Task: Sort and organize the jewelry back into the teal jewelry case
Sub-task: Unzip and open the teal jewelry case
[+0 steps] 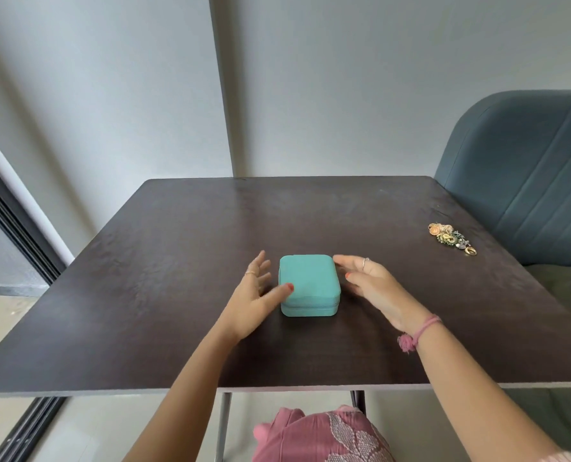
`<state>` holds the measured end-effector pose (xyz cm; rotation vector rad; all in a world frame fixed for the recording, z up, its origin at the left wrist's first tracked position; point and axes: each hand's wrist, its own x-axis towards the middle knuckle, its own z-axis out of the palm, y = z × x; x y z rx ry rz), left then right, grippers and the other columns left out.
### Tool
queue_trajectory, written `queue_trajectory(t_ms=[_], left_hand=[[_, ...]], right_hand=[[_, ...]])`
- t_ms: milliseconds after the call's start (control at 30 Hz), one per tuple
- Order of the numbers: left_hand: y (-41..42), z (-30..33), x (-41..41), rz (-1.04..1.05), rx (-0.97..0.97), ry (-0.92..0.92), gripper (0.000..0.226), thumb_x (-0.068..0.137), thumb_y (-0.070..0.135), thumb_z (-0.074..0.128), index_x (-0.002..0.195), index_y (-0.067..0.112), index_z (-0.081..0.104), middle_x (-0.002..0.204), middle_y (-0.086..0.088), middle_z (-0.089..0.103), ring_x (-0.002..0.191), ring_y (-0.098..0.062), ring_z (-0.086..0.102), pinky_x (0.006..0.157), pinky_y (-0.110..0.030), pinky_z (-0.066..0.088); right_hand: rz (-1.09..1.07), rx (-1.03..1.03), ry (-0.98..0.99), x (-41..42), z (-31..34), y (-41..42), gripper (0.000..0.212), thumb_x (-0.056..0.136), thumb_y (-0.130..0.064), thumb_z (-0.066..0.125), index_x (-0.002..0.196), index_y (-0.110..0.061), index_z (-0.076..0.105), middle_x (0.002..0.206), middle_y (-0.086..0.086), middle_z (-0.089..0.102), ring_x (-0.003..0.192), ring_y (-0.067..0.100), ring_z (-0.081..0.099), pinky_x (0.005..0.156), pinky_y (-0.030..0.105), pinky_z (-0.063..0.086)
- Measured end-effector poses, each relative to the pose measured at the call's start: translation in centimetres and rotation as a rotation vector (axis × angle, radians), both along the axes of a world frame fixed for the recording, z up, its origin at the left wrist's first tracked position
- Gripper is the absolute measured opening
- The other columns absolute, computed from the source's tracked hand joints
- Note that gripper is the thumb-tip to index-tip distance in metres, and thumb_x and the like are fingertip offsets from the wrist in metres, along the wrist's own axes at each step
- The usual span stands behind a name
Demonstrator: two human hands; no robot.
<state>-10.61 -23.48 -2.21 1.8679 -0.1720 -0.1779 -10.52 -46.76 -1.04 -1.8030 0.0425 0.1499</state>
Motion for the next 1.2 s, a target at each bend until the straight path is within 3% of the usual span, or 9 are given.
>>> queue_trajectory(t_ms=[100, 200, 400, 567, 733, 800, 933, 1067, 1200], left_hand=[[-0.3, 0.0, 0.6, -0.199, 0.232, -0.11, 0.128, 0.064, 0.049, 0.081, 0.151, 0.029, -0.01, 0.149, 0.018, 0.009, 0.135, 0.002, 0.012, 0.112, -0.023, 0.016], [-0.6, -0.3, 1.4, -0.266, 0.331, -0.17, 0.138, 0.056, 0.048, 0.087, 0.15, 0.029, -0.012, 0.151, 0.014, 0.007, 0.138, -0.001, 0.012, 0.114, -0.025, 0.017], [-0.8, -1.2, 2.1, -0.246, 0.348, -0.258, 0.116, 0.057, 0.047, 0.087, 0.147, 0.035, 0.015, 0.139, 0.017, 0.022, 0.128, -0.002, 0.032, 0.11, -0.025, 0.031], [-0.8, -1.3, 2.3, -0.231, 0.34, -0.266, 0.109, 0.057, 0.048, 0.087, 0.144, 0.035, 0.023, 0.136, 0.019, 0.025, 0.124, -0.003, 0.037, 0.106, -0.023, 0.035], [-0.8, -1.4, 2.3, -0.225, 0.353, -0.271, 0.107, 0.059, 0.048, 0.086, 0.143, 0.036, 0.022, 0.135, 0.022, 0.024, 0.122, -0.003, 0.038, 0.104, -0.023, 0.037], [-0.8, -1.4, 2.3, -0.227, 0.356, -0.272, 0.106, 0.059, 0.048, 0.086, 0.143, 0.036, 0.022, 0.135, 0.022, 0.024, 0.123, -0.003, 0.039, 0.104, -0.024, 0.038], [-0.8, -1.6, 2.4, -0.226, 0.349, -0.269, 0.105, 0.058, 0.048, 0.086, 0.142, 0.038, 0.022, 0.136, 0.022, 0.024, 0.122, -0.003, 0.039, 0.104, -0.025, 0.039], [-0.8, -1.7, 2.4, -0.226, 0.361, -0.268, 0.104, 0.059, 0.049, 0.085, 0.141, 0.04, 0.022, 0.136, 0.023, 0.023, 0.122, -0.004, 0.039, 0.104, -0.027, 0.04], [-0.8, -1.8, 2.5, -0.222, 0.364, -0.276, 0.104, 0.059, 0.05, 0.085, 0.141, 0.039, 0.022, 0.136, 0.023, 0.024, 0.122, -0.004, 0.039, 0.104, -0.027, 0.04]], right_hand=[[0.069, -0.103, 0.031, 2.2, 1.0, 0.2, 0.05, 0.092, 0.007, 0.035, 0.124, -0.023, 0.056, 0.131, -0.001, 0.058, 0.126, 0.013, 0.051, 0.11, 0.036, 0.039], [0.195, -0.213, 0.073, 4.0, 1.6, 0.6, 0.051, 0.092, 0.007, 0.034, 0.13, -0.021, 0.054, 0.129, -0.002, 0.059, 0.123, 0.014, 0.053, 0.108, 0.042, 0.04], [0.357, -0.333, 0.095, 6.0, 2.0, 0.5, 0.057, 0.087, 0.014, 0.029, 0.124, -0.016, 0.06, 0.123, 0.003, 0.064, 0.118, 0.018, 0.058, 0.104, 0.038, 0.045], [0.438, -0.503, 0.077, 7.2, 2.1, -0.2, 0.038, 0.098, -0.004, 0.039, 0.125, -0.021, 0.06, 0.123, -0.001, 0.064, 0.115, 0.017, 0.058, 0.101, 0.037, 0.047], [0.493, -0.632, 0.068, 7.7, 2.5, -0.1, 0.029, 0.102, -0.018, 0.04, 0.124, -0.02, 0.058, 0.1, -0.01, 0.06, 0.081, 0.004, 0.053, 0.069, 0.012, 0.045], [0.497, -0.692, 0.061, 7.8, 2.5, -0.1, 0.026, 0.103, -0.022, 0.039, 0.121, -0.021, 0.057, 0.092, -0.014, 0.056, 0.073, 0.003, 0.049, 0.063, 0.011, 0.04], [0.495, -0.754, 0.039, 7.9, 2.3, -0.3, 0.026, 0.103, -0.026, 0.036, 0.122, -0.021, 0.054, 0.1, -0.009, 0.056, 0.075, 0.007, 0.05, 0.064, 0.016, 0.04], [0.479, -0.786, -0.005, 7.8, 2.2, 0.0, 0.029, 0.104, -0.022, 0.032, 0.124, -0.016, 0.052, 0.106, -0.001, 0.056, 0.074, 0.006, 0.053, 0.056, 0.009, 0.04], [0.464, -0.792, -0.036, 7.7, 1.8, 0.0, 0.026, 0.104, -0.02, 0.031, 0.119, -0.017, 0.052, 0.111, 0.004, 0.06, 0.086, 0.018, 0.06, 0.066, 0.02, 0.042]])
